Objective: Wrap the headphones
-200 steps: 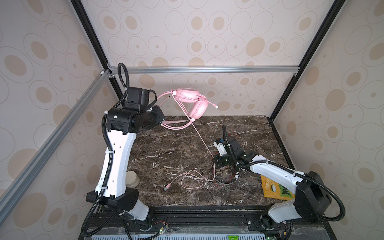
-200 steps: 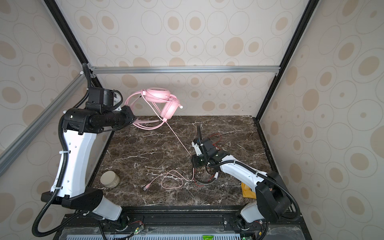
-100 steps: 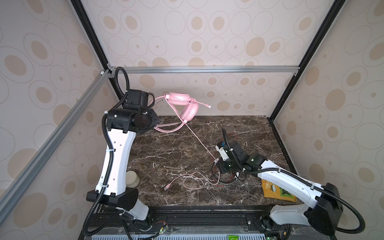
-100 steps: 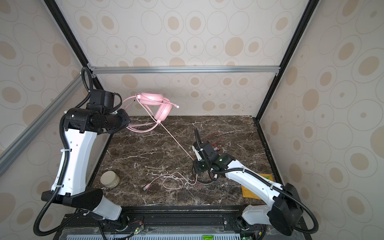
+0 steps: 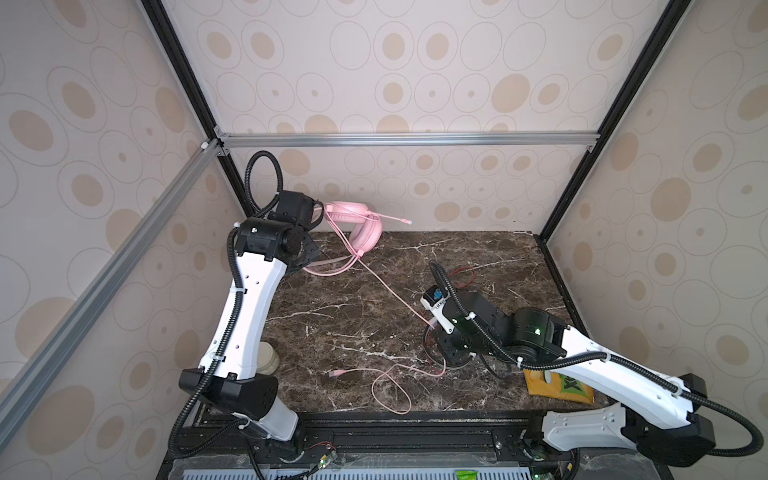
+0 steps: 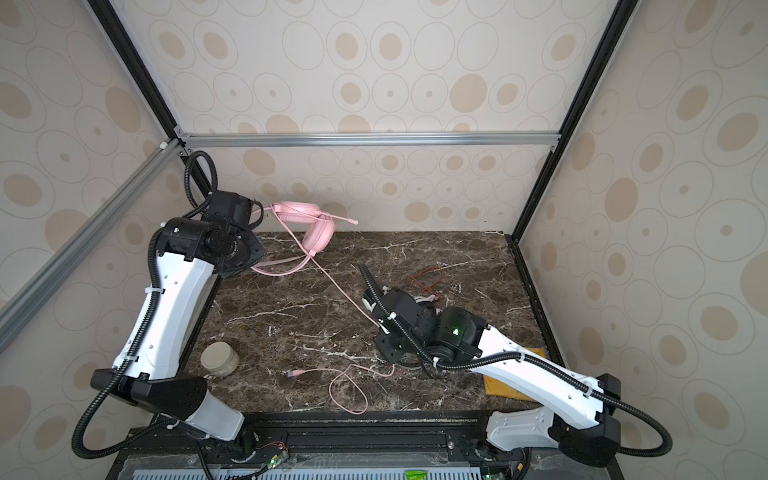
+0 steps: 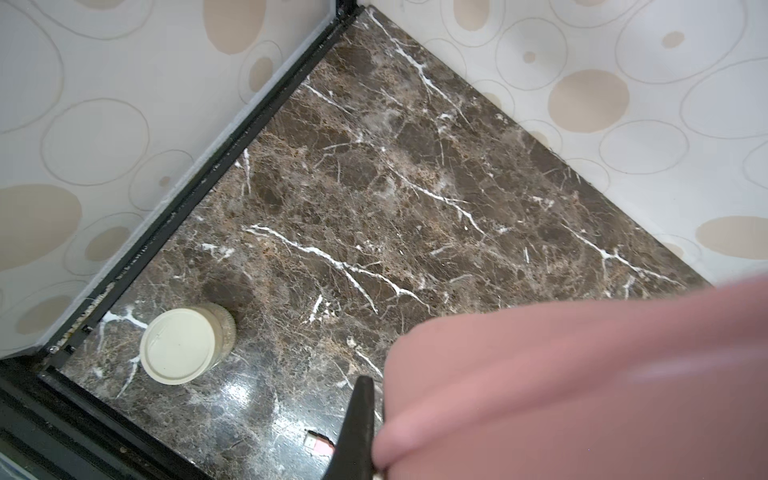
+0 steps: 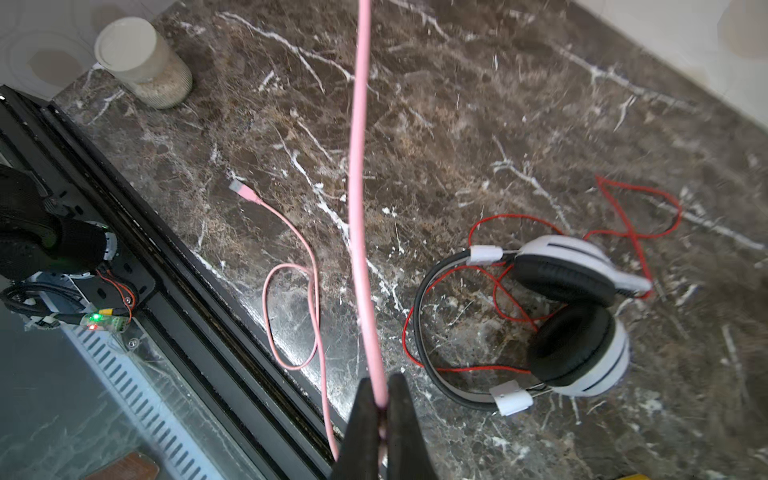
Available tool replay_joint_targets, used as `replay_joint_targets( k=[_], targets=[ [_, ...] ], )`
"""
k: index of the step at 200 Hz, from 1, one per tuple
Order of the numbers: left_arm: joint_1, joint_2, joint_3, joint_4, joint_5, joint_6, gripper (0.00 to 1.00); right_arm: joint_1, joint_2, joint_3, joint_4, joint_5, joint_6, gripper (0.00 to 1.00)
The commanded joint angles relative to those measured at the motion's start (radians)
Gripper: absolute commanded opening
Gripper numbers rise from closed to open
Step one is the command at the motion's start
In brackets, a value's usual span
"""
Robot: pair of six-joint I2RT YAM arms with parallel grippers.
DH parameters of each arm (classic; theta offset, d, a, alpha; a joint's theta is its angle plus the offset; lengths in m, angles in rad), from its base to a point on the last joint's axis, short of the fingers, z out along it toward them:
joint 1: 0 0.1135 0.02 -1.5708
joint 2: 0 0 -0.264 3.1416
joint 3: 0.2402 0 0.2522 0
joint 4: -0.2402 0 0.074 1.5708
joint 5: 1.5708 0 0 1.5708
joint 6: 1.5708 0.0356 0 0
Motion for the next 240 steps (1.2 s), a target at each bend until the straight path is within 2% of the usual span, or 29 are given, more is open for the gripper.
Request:
replay_joint_targets(
  k=[1, 49, 73, 97, 120, 134, 155, 171, 185, 197, 222, 240],
  targets=[
    [-0.049, -0.049, -0.073, 0.094, -0.143, -0.063, 0.0, 0.066, 0.048, 0.136, -0.166, 0.144, -0.049, 0.0],
    [-0.212, -0.065, -0.217, 0.11, -0.276, -0.052, 0.0, 0.111, 0.223, 0.512, -0.395, 0.343, -0.195, 0.0],
    [-0.278, -0.069, -0.256, 0.101, -0.317, -0.03, 0.0, 0.113, 0.285, 0.642, -0.445, 0.456, -0.293, 0.0],
    [-0.333, -0.07, -0.275, 0.099, -0.331, 0.023, 0.0, 0.114, 0.294, 0.645, -0.404, 0.598, -0.423, 0.0],
    [-0.363, -0.071, -0.275, 0.07, -0.375, 0.044, 0.0, 0.114, 0.271, 0.557, -0.322, 0.776, -0.577, 0.0],
    [-0.374, -0.071, -0.275, 0.049, -0.401, 0.047, 0.0, 0.112, 0.237, 0.5, -0.241, 0.826, -0.655, 0.0],
    [-0.392, -0.07, -0.28, 0.052, -0.384, 0.081, 0.0, 0.109, 0.167, 0.406, -0.066, 0.813, -0.777, 0.0],
    [-0.411, -0.071, -0.29, 0.07, -0.354, 0.115, 0.0, 0.107, 0.097, 0.272, 0.153, 0.787, -0.957, 0.0],
    [-0.429, -0.078, -0.312, 0.108, -0.311, 0.158, 0.0, 0.107, 0.032, 0.145, 0.369, 0.727, -1.116, 0.0],
    [-0.442, -0.085, -0.33, 0.139, -0.271, 0.196, 0.0, 0.098, -0.013, 0.074, 0.493, 0.644, -1.19, 0.0],
    [-0.466, -0.11, -0.357, 0.201, -0.196, 0.261, 0.0, 0.044, -0.062, 0.003, 0.572, 0.461, -1.27, 0.0],
    [-0.474, -0.131, -0.368, 0.223, -0.171, 0.286, 0.0, 0.02, -0.052, -0.003, 0.593, 0.441, -1.314, 0.0]
  ],
)
